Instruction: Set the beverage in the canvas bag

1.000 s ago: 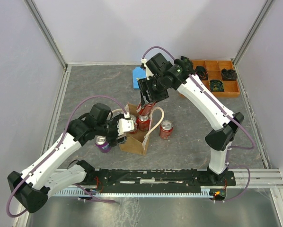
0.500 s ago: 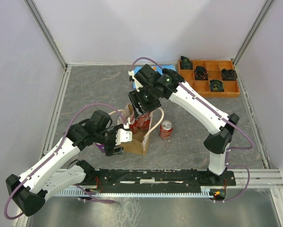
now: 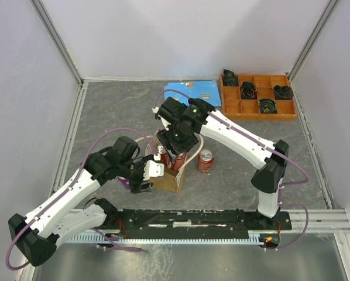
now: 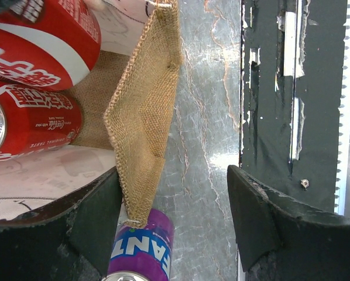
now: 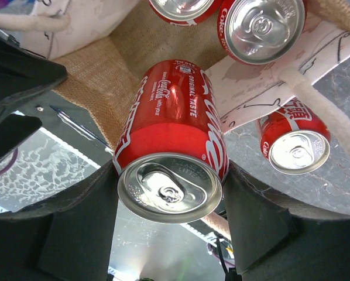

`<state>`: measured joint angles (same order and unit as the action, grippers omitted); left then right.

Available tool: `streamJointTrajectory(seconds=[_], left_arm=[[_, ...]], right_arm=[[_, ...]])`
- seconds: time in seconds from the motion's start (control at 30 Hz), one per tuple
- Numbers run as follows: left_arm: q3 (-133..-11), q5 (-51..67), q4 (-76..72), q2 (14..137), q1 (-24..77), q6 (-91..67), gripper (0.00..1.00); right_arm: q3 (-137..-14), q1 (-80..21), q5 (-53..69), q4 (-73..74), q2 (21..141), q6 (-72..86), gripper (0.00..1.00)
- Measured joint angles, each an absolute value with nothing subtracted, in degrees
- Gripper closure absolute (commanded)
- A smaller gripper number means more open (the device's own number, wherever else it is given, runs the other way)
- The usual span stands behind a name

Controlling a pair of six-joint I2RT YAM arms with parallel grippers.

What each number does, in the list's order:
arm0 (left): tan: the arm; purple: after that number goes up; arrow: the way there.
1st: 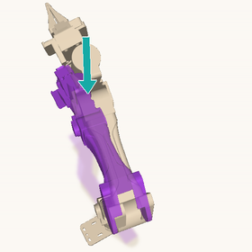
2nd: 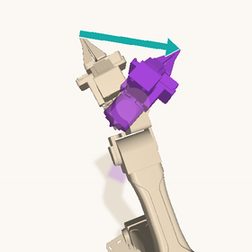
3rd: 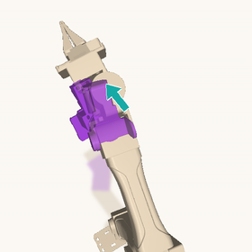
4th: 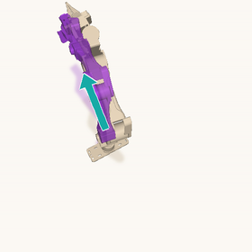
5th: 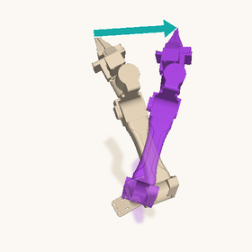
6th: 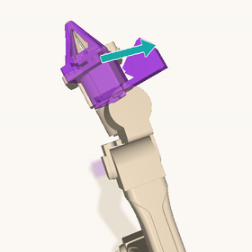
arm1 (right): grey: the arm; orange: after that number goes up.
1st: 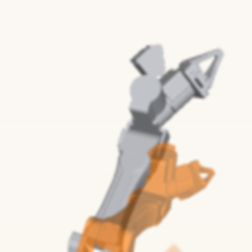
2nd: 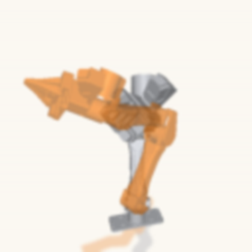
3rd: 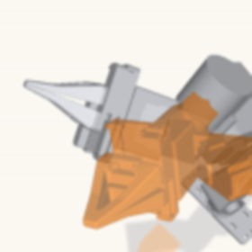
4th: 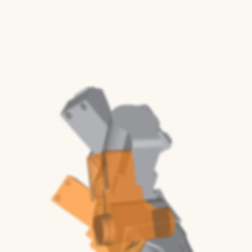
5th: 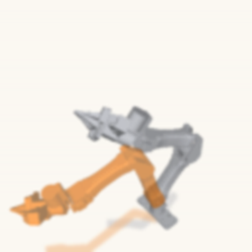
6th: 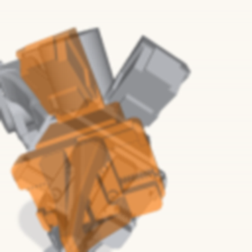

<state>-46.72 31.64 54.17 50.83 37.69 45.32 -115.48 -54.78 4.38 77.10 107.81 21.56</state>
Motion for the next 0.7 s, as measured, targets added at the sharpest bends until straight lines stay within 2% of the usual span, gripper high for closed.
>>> streamJointTrajectory(seconds=[0.7], left_arm=[[-46.72,31.66,54.22,51.42,37.71,45.32,0.24]], right_arm=[[-108.4,-55.79,0.82,67.66,112.6,20.03,1.0]])
